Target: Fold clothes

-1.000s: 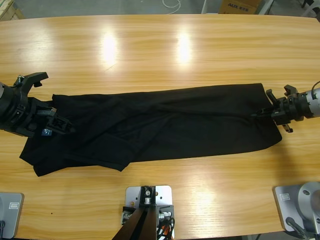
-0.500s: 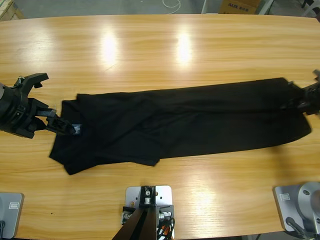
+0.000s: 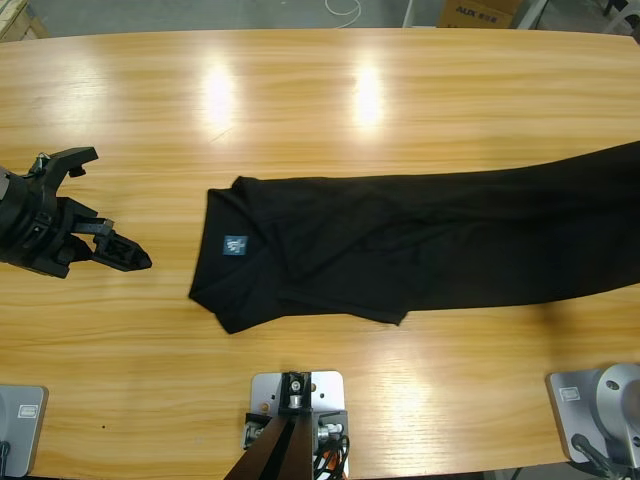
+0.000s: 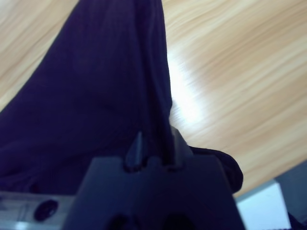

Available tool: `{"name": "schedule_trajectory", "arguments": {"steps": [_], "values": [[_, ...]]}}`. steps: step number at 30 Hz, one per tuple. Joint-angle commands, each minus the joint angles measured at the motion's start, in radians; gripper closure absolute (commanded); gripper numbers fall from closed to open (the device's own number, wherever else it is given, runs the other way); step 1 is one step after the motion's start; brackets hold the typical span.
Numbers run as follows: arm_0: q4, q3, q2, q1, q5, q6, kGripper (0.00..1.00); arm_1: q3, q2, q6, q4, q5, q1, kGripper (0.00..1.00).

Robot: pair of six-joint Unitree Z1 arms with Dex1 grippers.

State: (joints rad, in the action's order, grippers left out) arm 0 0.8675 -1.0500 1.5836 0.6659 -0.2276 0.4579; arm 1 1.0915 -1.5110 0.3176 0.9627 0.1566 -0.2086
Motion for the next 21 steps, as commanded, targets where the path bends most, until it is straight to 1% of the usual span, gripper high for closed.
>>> {"name": "schedule_trajectory", "arguments": {"steps": [1,2,4,6,8,11,12,16,18,21], "values": [[0.001,0.047,0.012,0.012,-0.021,-0.011,0.092,0.180,0.048,-0.078,0.184,0.174,-0.001,1.000],[0.001,0.047,0.010,0.012,-0.021,-0.011,0.092,0.202,0.042,-0.084,0.202,0.181,0.017,1.000],[0.001,0.047,0.010,0.012,-0.021,-0.011,0.092,0.257,0.034,-0.083,0.251,0.205,0.122,1.000],[-0.001,0.050,0.010,0.012,-0.021,-0.011,0.092,0.327,0.039,-0.039,0.320,0.215,0.297,1.000],[-0.004,0.055,0.013,0.012,-0.021,-0.011,0.092,0.377,0.045,0.033,0.371,0.189,0.493,1.000],[-0.007,0.059,0.010,0.012,-0.021,-0.011,0.092,0.380,0.023,0.148,0.386,0.135,0.737,1.000],[-0.008,0.062,0.010,0.012,-0.021,-0.011,0.092,0.380,0.004,0.175,0.383,0.120,0.788,1.000],[-0.008,0.075,-0.001,0.012,-0.021,-0.011,0.092,0.450,-0.078,0.227,0.375,0.066,0.911,1.000],[-0.008,0.081,-0.009,0.012,-0.021,-0.011,0.092,0.486,-0.123,0.237,0.375,0.045,0.954,1.000],[-0.009,0.090,-0.019,0.012,-0.021,-0.011,0.092,0.537,-0.196,0.246,0.369,0.027,0.986,1.000]]}}
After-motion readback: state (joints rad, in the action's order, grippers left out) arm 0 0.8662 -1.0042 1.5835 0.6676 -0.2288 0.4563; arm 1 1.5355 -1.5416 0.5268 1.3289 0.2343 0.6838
